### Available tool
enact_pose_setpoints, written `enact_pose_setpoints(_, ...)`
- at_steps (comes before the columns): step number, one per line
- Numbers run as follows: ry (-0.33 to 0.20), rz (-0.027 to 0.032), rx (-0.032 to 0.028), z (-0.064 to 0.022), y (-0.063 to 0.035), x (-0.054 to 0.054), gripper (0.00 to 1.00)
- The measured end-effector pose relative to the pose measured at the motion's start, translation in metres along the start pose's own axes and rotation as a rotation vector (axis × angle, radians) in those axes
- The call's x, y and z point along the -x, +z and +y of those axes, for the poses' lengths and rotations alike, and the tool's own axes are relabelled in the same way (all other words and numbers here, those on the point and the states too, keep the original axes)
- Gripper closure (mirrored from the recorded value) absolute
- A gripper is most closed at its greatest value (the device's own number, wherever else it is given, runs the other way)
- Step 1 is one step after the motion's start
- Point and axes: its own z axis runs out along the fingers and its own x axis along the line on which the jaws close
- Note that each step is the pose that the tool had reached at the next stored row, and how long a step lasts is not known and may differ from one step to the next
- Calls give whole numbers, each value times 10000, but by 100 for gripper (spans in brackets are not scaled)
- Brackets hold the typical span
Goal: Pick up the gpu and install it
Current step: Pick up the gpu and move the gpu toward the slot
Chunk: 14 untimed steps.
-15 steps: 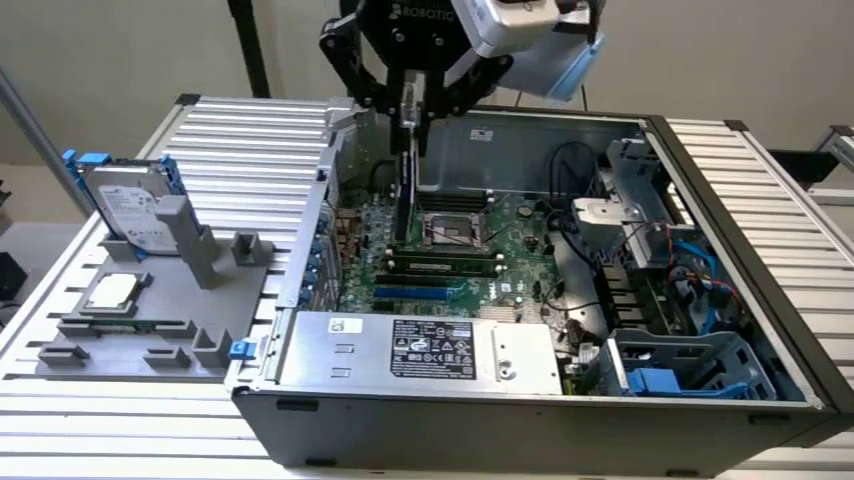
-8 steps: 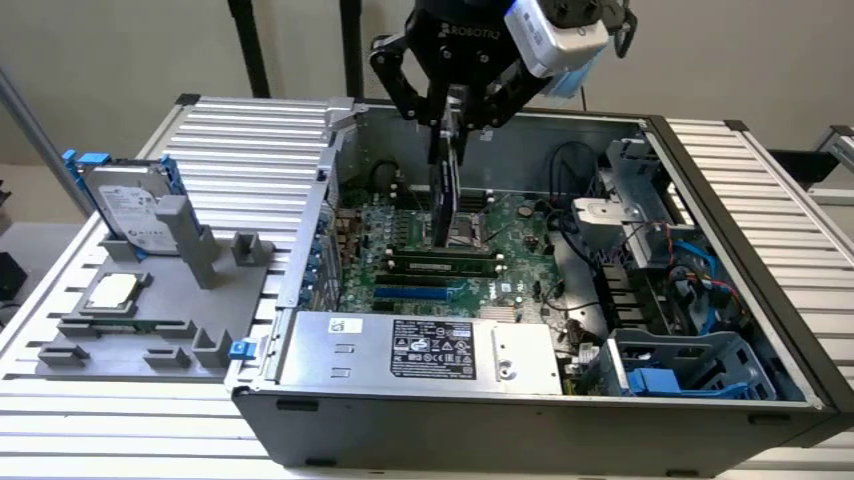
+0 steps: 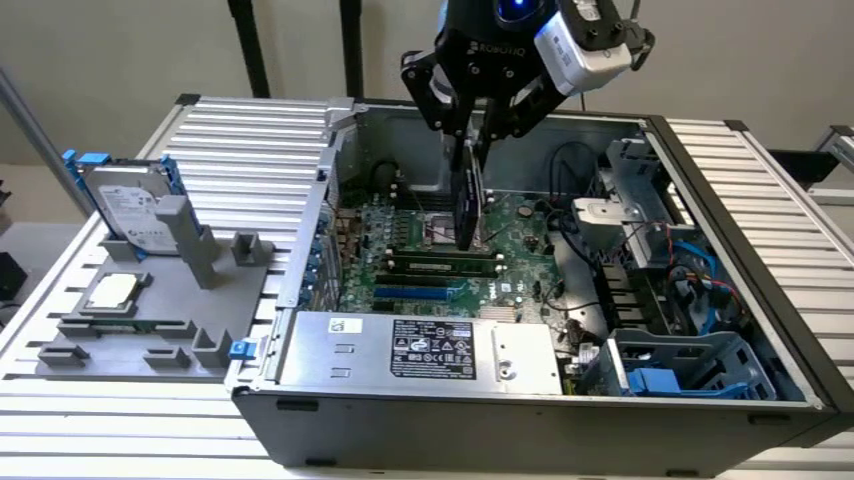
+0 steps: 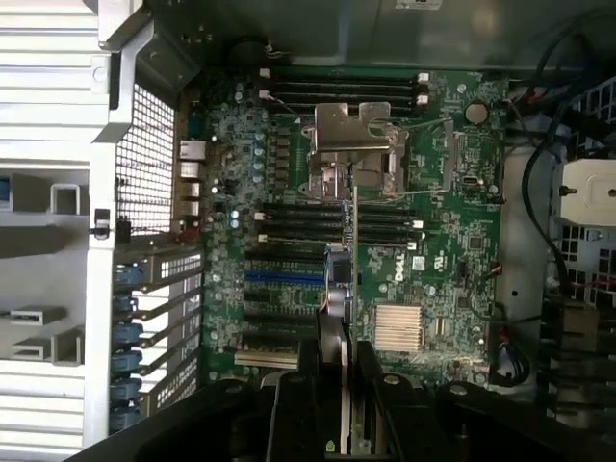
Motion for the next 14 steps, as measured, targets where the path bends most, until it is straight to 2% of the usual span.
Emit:
enact_pose_setpoints(2,5,2,-25,0,3,0,100)
enact_pose_setpoints(14,9,2,-87,0,3,0,100)
